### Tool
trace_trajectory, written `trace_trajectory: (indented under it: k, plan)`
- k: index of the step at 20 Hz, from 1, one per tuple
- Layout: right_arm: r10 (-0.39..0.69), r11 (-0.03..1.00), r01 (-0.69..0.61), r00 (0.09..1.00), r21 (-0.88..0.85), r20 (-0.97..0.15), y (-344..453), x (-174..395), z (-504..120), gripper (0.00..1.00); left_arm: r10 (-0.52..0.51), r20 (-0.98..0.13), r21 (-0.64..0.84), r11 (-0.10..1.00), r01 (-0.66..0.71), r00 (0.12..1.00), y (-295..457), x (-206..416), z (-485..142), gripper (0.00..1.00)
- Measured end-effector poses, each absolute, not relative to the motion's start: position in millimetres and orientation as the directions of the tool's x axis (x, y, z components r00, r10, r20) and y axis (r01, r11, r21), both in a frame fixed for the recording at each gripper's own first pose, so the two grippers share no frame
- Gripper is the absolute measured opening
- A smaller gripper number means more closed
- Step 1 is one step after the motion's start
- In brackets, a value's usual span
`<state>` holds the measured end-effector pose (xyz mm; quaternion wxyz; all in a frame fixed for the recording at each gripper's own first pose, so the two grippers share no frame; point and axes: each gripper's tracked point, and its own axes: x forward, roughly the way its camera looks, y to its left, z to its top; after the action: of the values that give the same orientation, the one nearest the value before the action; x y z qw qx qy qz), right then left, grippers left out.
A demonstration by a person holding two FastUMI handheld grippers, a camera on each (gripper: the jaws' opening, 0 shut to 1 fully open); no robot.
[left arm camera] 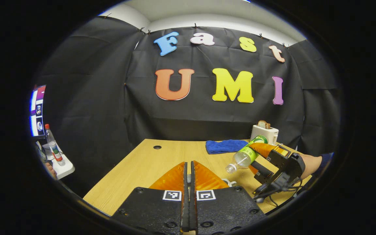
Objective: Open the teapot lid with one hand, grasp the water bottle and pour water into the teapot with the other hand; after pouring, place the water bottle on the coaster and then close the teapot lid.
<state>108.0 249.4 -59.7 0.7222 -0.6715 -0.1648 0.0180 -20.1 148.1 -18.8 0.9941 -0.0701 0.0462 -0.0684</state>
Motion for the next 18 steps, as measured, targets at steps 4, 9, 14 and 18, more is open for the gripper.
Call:
trace_trajectory:
  k: [4,9,14,18]
  plan:
    - [0.243,0.473,-0.026,0.965,-0.881,0.101,238.2,106.7,-59.3,0.73,-0.154,-0.074,-0.173,0.975,0.139,0.985,150.2,-18.0,-17.9,0.02]
    - [0.254,0.776,-0.187,0.967,-0.603,0.027,222.4,128.7,-24.8,0.75,-0.137,-0.077,-0.237,0.965,0.116,0.988,160.5,-11.7,-20.3,0.03]
    - [0.254,0.925,-0.239,0.967,-0.294,0.015,197.7,162.6,-2.8,0.72,-0.11,-0.081,-0.265,0.961,0.085,0.991,173.1,-9.1,-25.2,0.03]
    - [0.22,0.973,-0.223,0.974,-0.066,-0.053,179.0,198.4,-22.7,0.75,-0.085,-0.076,-0.286,0.956,0.06,0.993,177.9,-5.4,-24.2,0.03]
